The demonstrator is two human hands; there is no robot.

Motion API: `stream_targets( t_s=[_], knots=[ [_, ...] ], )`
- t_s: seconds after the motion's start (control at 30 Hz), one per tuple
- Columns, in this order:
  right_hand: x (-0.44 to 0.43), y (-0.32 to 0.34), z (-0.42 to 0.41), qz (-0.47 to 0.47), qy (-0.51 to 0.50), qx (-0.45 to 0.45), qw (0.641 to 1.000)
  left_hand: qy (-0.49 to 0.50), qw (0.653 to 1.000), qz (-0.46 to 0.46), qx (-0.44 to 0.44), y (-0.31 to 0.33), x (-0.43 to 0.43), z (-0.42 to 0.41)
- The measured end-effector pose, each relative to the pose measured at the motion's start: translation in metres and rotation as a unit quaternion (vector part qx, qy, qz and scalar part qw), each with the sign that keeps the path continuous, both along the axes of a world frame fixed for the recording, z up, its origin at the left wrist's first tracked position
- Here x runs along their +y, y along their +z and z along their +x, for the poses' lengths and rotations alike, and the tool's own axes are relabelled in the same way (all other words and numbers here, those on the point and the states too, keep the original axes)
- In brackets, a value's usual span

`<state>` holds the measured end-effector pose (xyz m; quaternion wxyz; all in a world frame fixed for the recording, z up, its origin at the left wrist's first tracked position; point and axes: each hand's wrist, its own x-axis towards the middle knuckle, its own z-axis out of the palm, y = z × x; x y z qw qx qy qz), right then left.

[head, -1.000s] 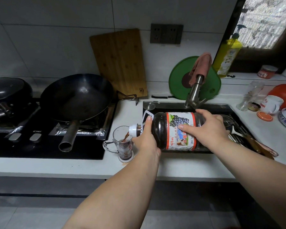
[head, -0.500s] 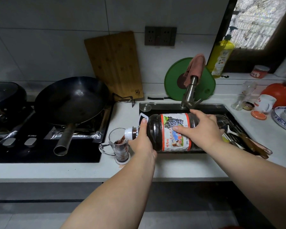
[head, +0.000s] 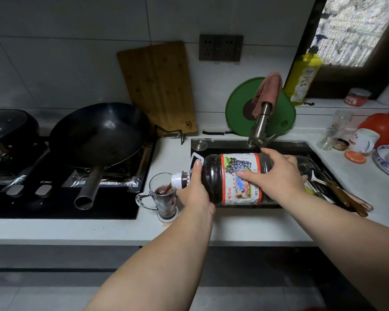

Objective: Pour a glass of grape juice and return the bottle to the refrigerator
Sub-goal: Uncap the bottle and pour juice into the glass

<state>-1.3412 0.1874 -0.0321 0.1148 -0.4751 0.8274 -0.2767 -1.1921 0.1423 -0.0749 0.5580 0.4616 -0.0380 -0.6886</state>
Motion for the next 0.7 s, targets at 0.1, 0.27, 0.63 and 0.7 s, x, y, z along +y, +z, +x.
stream_targets(
  t_s=[0.1, 0.27, 0.63, 0.7],
  knots=[
    [-0.0005, 0.0010, -0.0002, 0.002, 0.000, -0.002, 1.000, -0.003, 1.000, 0.005, -0.005, 0.0008, -0.0001, 0.0000],
    [-0.0012, 0.0008, -0.0004, 0.007, -0.001, -0.001, 1.000, -0.005, 1.000, 0.006, -0.008, 0.0006, -0.0013, -0.0004],
    [-0.0048, 0.0001, -0.0023, 0.002, 0.002, -0.014, 1.000, 0.014, 1.000, 0.001, 0.009, -0.0036, -0.0058, -0.0022],
    [-0.0052, -0.0008, -0.0025, 0.002, 0.002, -0.015, 1.000, 0.017, 1.000, 0.005, 0.008, -0.0048, -0.0066, -0.0020]
  ],
)
